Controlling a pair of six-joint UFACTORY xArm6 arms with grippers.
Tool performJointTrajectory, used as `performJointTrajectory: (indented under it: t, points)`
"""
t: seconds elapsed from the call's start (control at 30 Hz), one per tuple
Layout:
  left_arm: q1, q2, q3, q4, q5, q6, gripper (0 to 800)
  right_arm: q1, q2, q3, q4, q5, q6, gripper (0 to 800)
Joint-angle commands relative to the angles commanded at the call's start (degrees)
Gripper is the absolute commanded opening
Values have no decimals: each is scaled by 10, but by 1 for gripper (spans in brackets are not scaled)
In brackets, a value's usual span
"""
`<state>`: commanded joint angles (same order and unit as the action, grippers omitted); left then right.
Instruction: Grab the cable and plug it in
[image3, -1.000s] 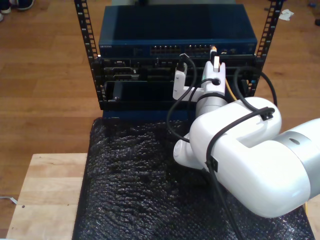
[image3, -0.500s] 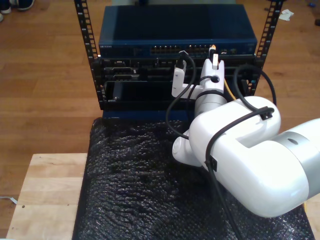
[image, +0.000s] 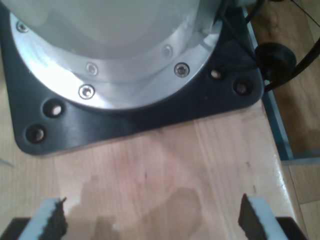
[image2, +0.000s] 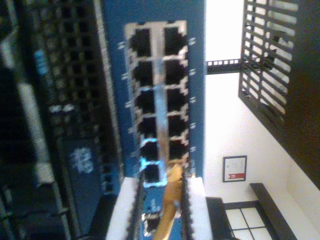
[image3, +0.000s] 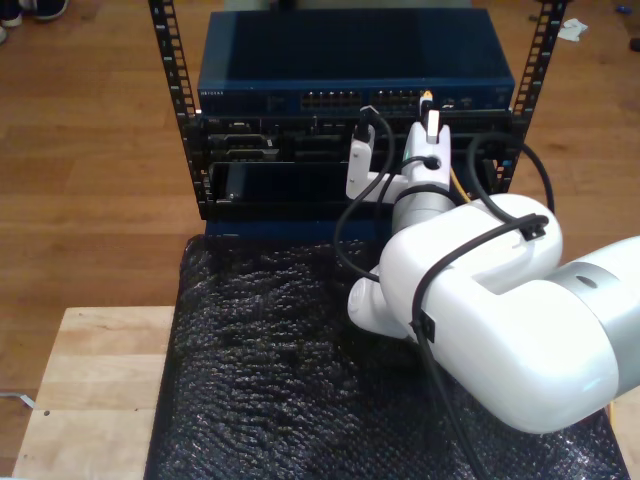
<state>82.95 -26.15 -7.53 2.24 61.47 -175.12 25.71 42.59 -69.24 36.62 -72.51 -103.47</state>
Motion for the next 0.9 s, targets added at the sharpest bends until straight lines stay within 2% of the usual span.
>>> performJointTrajectory:
  t: [0.4, 0.67, 0.73, 0.9]
  points:
    - [-1, 1, 0, 0, 0, 0, 800, 7, -88, 91, -3, 14, -1, 387]
    - [0, 0, 1, 0, 0, 0, 800, 6, -178, 161, -5, 120, -2, 473]
    - [-1, 0, 0, 0, 0, 0, 800, 5, -200, 171, -6, 151, -2, 476]
    - [0, 1, 0, 0, 0, 0, 800, -3, -260, 185, -8, 258, -4, 559]
